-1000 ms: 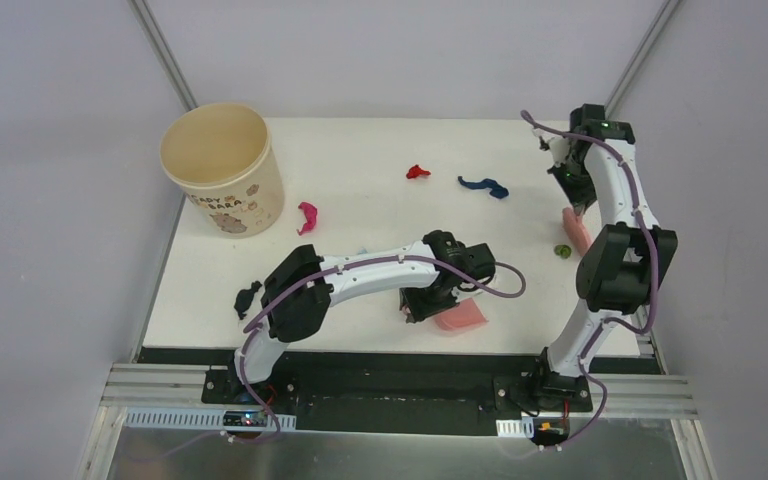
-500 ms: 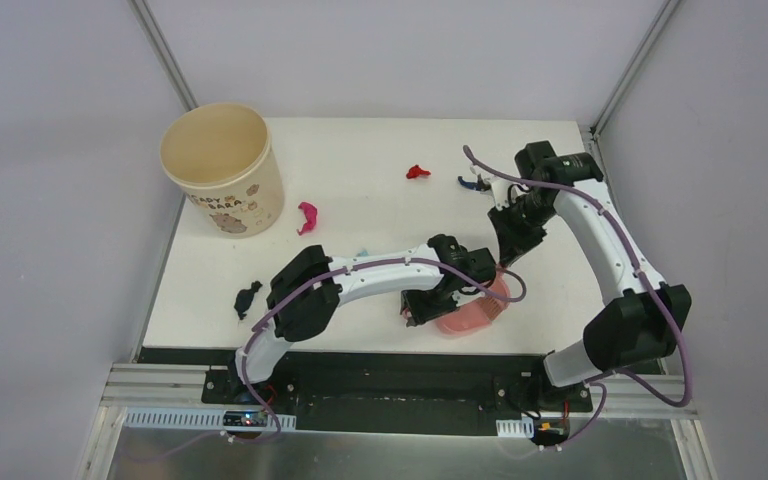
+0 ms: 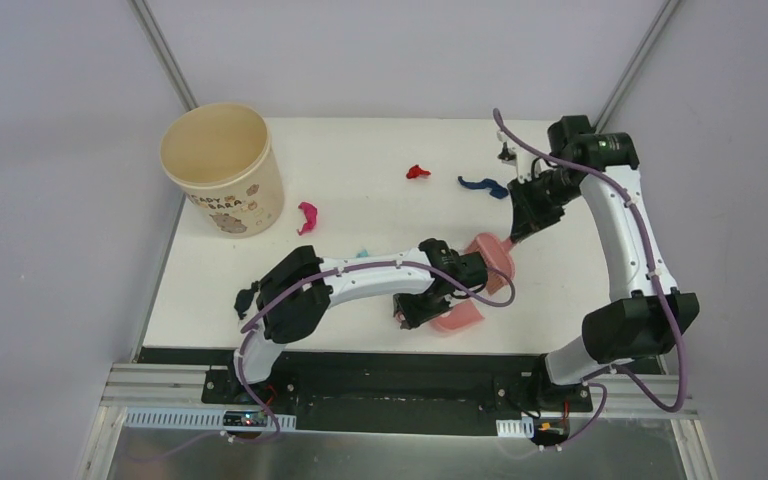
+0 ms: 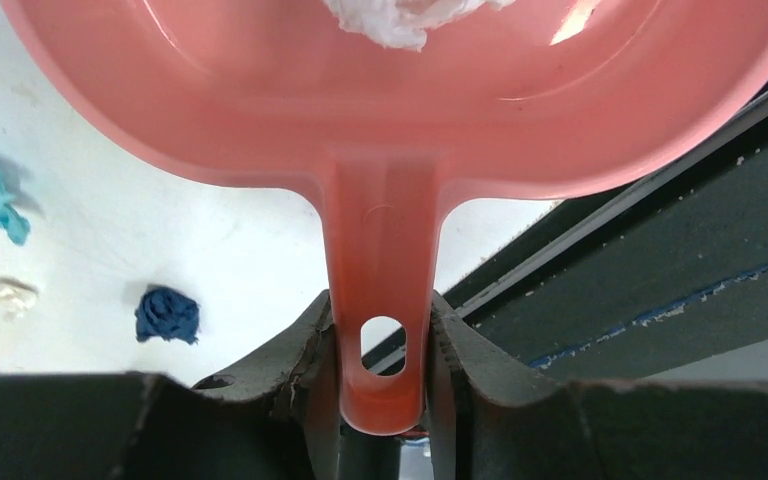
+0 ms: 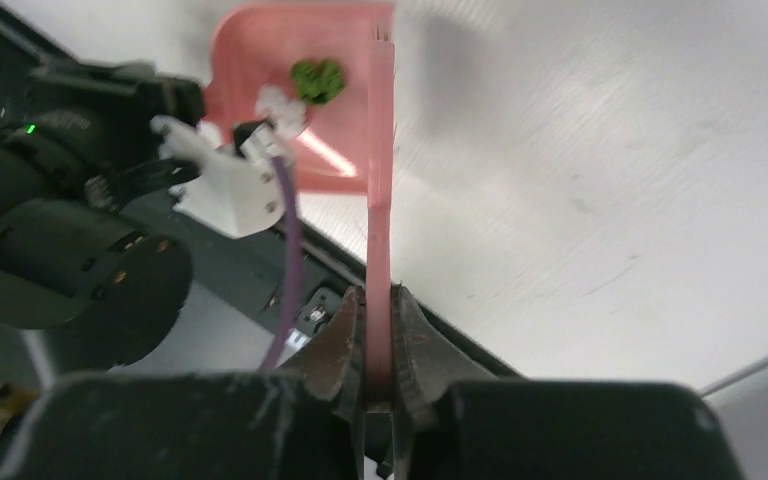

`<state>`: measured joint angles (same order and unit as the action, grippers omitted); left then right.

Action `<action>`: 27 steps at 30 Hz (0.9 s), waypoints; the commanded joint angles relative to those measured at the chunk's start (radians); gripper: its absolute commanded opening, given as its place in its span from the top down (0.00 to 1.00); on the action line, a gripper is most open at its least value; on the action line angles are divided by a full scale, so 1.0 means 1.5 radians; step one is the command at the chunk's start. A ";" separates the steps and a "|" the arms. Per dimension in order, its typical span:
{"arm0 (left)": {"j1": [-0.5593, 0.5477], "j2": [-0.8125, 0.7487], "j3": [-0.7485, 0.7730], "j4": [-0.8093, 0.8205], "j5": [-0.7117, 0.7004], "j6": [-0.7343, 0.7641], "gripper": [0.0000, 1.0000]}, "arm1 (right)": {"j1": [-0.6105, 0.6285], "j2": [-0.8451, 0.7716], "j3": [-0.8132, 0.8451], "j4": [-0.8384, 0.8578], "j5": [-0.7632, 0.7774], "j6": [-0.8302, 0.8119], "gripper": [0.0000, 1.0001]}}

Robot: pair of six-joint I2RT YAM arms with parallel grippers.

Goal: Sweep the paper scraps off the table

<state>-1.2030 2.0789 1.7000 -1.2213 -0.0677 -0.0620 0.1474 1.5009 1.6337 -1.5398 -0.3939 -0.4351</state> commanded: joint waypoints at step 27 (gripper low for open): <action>0.070 -0.035 0.020 -0.049 -0.003 -0.125 1.00 | 0.164 0.170 0.102 0.073 0.059 -0.011 1.00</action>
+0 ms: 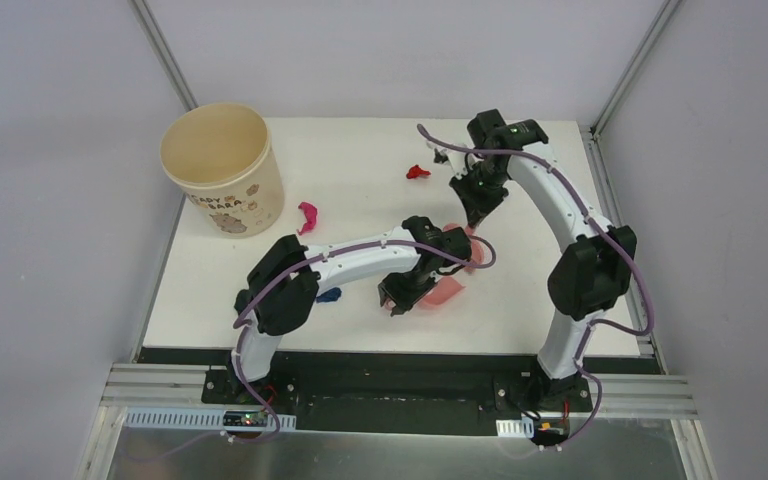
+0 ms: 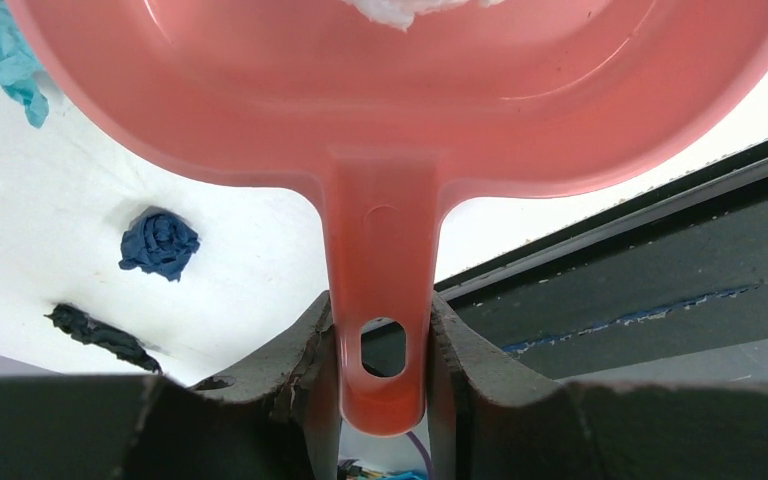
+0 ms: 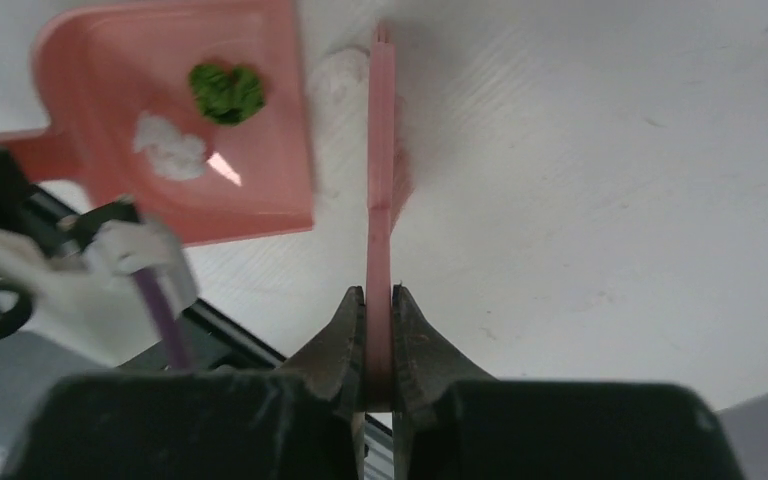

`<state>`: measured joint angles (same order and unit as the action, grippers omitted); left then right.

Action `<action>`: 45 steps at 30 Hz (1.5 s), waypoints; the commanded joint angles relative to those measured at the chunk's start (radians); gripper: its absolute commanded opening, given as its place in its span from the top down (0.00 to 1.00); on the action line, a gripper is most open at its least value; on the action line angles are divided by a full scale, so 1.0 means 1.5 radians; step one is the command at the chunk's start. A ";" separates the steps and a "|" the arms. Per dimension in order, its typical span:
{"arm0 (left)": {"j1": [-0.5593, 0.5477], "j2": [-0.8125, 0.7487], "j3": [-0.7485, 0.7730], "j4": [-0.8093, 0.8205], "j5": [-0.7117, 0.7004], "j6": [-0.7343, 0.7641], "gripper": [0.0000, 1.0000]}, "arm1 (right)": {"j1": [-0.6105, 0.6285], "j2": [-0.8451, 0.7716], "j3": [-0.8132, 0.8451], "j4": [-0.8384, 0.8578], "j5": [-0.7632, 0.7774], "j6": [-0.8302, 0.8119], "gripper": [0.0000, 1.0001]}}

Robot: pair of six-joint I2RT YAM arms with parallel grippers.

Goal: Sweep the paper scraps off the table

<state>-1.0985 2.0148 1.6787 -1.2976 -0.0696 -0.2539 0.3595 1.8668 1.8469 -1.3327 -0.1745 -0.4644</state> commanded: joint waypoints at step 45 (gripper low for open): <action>0.003 -0.038 -0.076 -0.021 0.054 -0.031 1.00 | 0.004 0.199 0.254 0.147 0.186 -0.225 1.00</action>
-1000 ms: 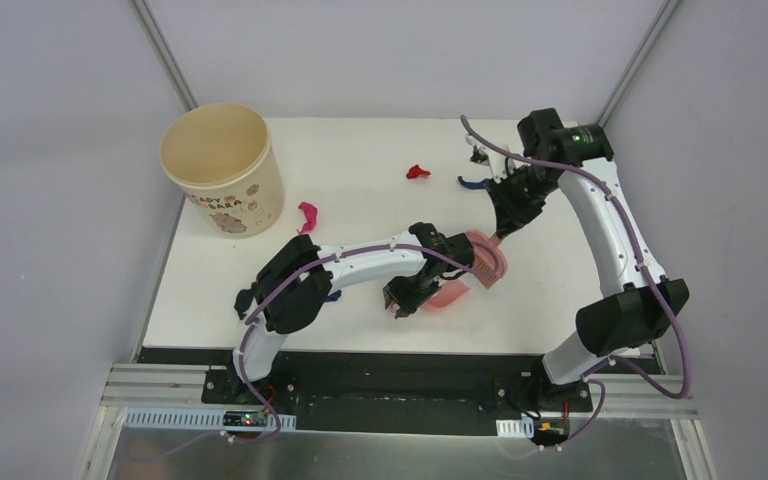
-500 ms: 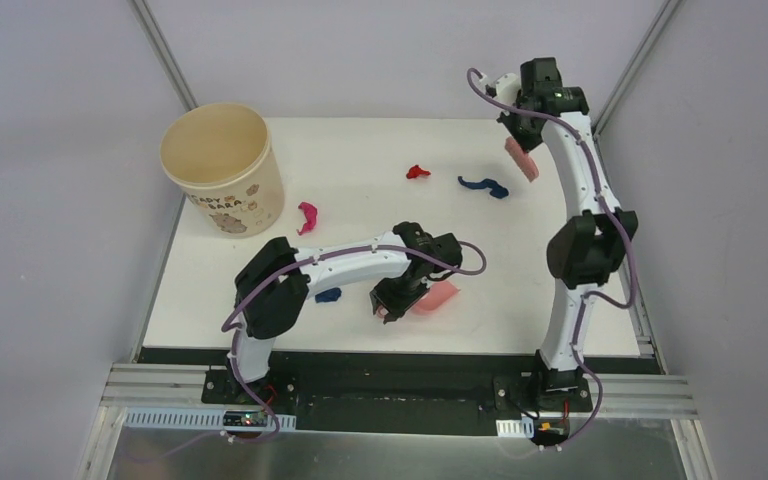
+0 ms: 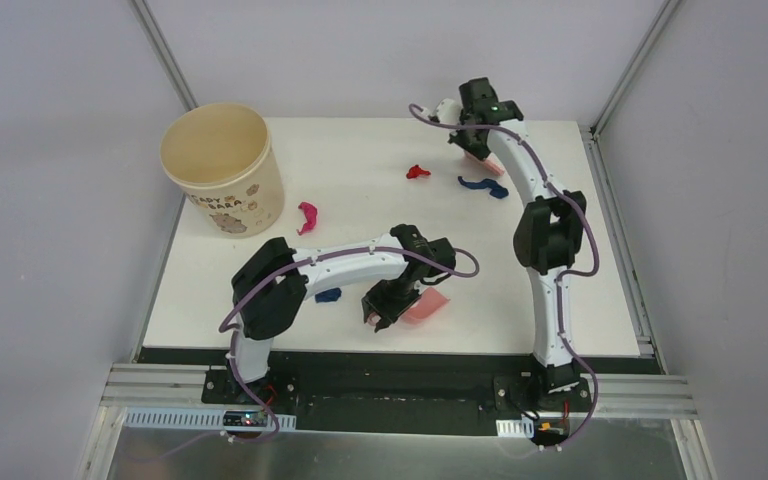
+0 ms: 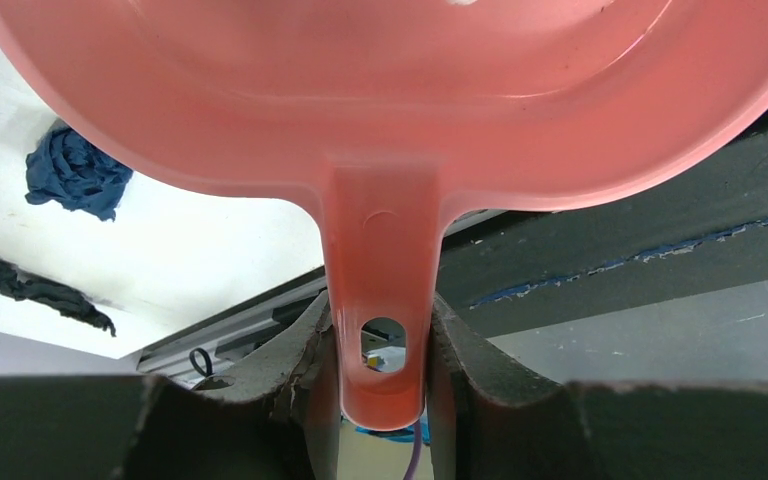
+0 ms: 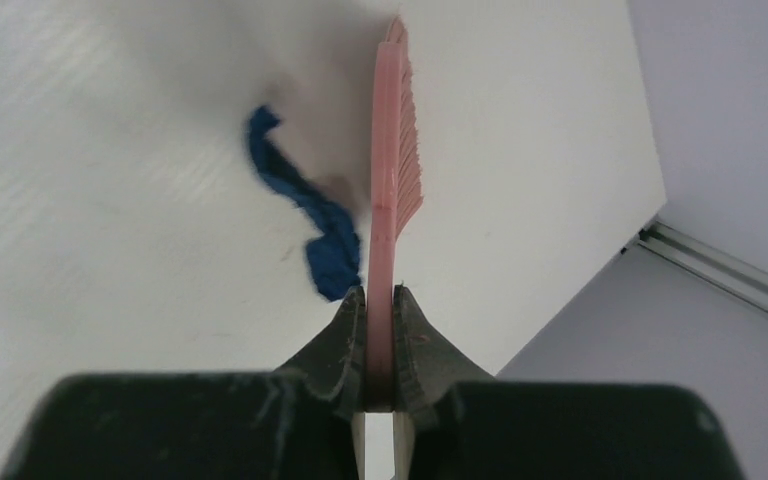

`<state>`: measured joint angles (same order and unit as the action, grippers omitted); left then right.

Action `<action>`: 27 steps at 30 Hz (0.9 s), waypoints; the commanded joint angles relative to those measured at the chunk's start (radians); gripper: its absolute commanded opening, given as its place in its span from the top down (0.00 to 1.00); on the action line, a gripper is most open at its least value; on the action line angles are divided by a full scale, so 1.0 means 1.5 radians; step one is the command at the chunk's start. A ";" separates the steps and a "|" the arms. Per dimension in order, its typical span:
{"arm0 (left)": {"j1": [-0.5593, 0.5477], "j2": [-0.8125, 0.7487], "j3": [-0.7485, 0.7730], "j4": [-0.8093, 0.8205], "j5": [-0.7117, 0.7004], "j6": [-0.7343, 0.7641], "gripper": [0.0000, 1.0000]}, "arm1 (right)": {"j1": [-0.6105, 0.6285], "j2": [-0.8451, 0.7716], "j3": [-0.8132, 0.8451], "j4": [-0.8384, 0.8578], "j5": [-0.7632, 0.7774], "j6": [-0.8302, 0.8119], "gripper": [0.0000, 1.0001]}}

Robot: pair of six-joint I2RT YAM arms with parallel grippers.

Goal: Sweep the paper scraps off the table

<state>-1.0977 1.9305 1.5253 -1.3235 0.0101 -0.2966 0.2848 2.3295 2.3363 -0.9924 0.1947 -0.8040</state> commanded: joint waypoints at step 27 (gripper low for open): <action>-0.036 0.094 0.140 0.077 -0.043 0.028 1.00 | 0.039 -0.514 -0.404 -0.250 -0.533 0.335 1.00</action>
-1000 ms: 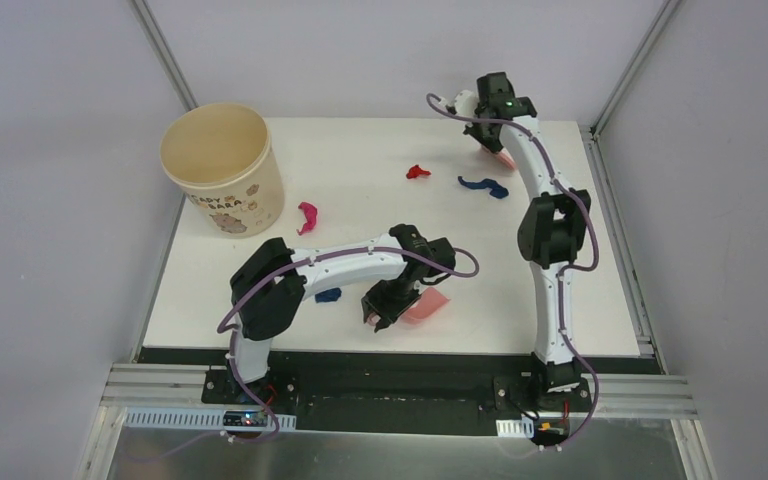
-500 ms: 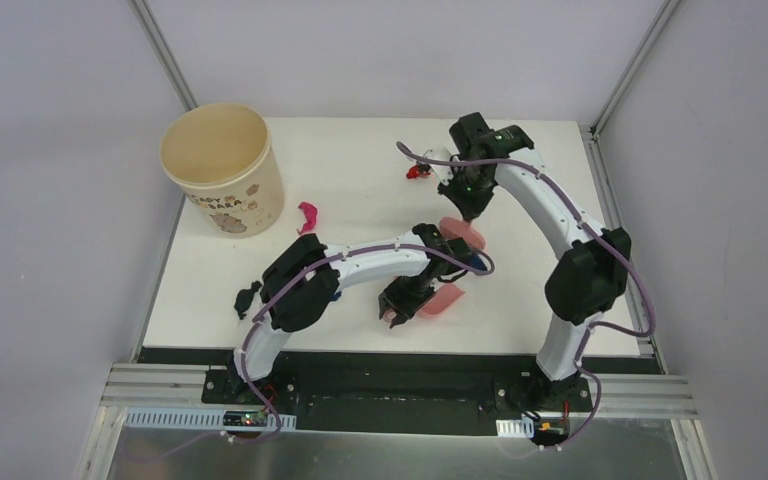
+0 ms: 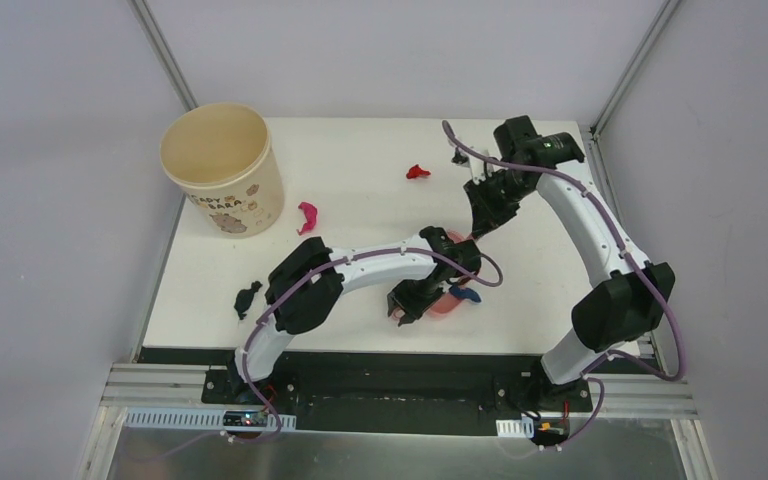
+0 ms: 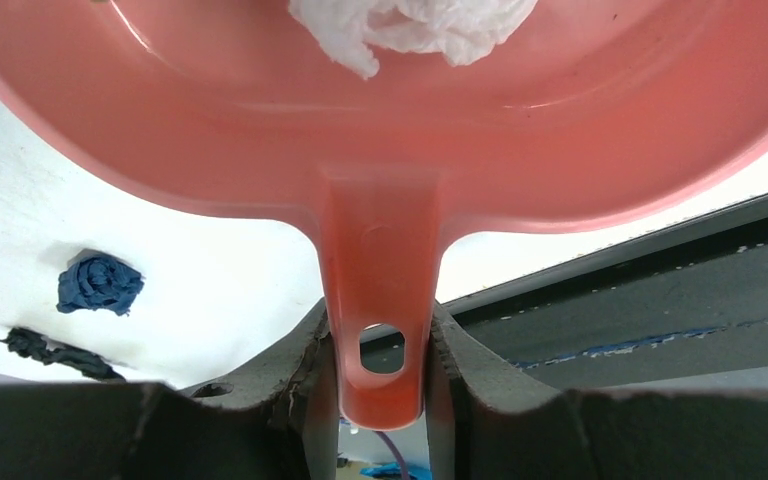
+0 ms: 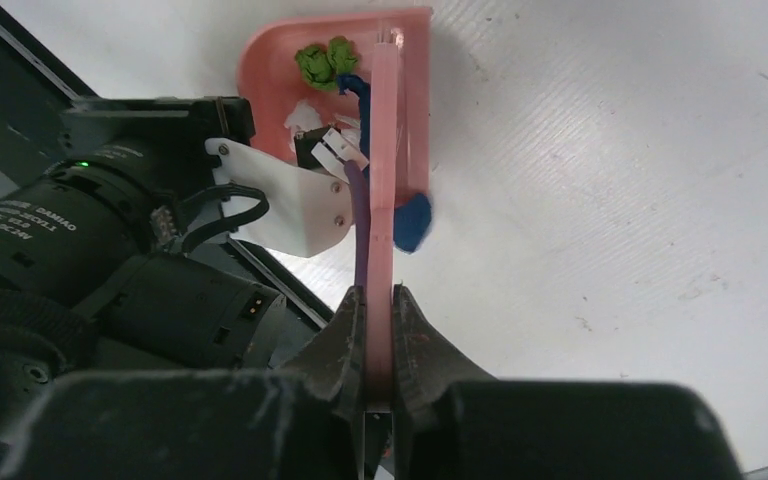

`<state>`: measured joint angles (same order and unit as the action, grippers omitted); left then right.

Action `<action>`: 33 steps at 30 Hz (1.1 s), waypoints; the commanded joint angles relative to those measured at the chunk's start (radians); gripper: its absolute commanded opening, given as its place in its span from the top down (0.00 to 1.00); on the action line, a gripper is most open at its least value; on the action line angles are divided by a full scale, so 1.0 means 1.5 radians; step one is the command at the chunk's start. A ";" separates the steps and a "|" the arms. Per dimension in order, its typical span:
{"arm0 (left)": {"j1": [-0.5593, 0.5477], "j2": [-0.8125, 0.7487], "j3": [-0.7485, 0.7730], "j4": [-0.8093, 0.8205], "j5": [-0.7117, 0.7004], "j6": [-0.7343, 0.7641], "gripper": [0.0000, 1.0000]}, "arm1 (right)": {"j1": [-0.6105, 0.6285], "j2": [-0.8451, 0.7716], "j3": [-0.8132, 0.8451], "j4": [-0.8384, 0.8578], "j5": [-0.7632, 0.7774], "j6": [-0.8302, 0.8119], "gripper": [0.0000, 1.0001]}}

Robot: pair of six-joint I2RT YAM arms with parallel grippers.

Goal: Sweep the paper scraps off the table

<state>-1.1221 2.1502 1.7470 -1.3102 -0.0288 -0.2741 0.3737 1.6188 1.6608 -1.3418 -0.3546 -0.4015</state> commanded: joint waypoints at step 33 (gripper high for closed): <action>-0.054 -0.114 -0.070 -0.065 -0.018 0.015 1.00 | -0.154 -0.108 -0.100 0.046 0.021 0.004 1.00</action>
<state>-1.1648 2.0193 1.6001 -1.2518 -0.0757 -0.2665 0.1272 1.5089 1.5845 -1.3037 -0.3443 -0.3695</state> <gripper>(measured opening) 0.301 0.079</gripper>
